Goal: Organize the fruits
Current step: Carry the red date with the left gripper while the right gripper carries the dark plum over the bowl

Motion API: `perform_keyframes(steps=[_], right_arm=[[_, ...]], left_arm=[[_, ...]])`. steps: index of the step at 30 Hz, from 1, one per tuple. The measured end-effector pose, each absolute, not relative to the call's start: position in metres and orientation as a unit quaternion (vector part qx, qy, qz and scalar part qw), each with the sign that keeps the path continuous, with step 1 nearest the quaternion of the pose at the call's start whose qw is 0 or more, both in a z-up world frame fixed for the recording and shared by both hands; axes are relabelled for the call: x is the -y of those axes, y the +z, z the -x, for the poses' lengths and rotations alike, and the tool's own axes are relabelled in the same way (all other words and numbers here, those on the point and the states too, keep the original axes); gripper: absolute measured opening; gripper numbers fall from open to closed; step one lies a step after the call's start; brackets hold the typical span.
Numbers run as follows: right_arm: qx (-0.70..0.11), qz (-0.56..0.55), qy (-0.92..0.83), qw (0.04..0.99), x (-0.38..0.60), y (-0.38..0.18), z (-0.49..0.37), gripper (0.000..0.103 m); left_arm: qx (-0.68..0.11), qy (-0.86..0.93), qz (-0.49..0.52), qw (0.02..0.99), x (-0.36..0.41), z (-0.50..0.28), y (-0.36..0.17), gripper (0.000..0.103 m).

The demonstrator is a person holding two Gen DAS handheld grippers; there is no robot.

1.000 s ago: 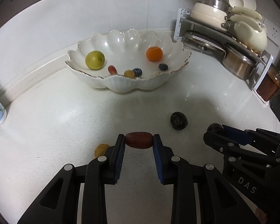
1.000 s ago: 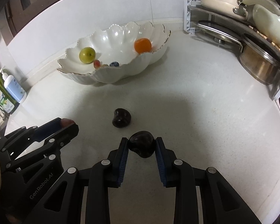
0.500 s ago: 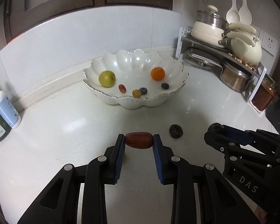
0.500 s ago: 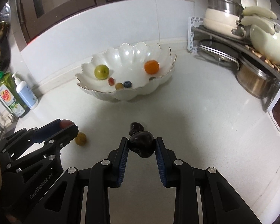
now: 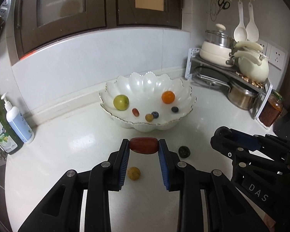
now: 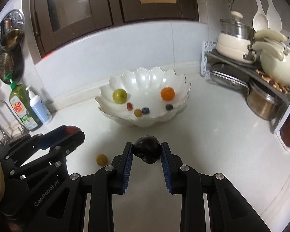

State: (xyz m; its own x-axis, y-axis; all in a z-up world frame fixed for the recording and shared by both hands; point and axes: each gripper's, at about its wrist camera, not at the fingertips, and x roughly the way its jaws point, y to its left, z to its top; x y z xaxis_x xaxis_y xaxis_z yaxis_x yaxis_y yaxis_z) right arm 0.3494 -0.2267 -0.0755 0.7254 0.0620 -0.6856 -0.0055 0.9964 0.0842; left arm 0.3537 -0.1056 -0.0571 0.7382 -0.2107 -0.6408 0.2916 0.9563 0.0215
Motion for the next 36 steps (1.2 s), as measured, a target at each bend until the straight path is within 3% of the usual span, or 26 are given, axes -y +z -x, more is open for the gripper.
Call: perform_keyframes(steps=[36], right_arm=[[-0.297, -0.035, 0.035, 0.954, 0.218, -0.024, -0.399, 0.03]], left_arm=[[-0.267, -0.118, -0.057, 0.955, 0.106, -0.396, 0.007, 0.03]])
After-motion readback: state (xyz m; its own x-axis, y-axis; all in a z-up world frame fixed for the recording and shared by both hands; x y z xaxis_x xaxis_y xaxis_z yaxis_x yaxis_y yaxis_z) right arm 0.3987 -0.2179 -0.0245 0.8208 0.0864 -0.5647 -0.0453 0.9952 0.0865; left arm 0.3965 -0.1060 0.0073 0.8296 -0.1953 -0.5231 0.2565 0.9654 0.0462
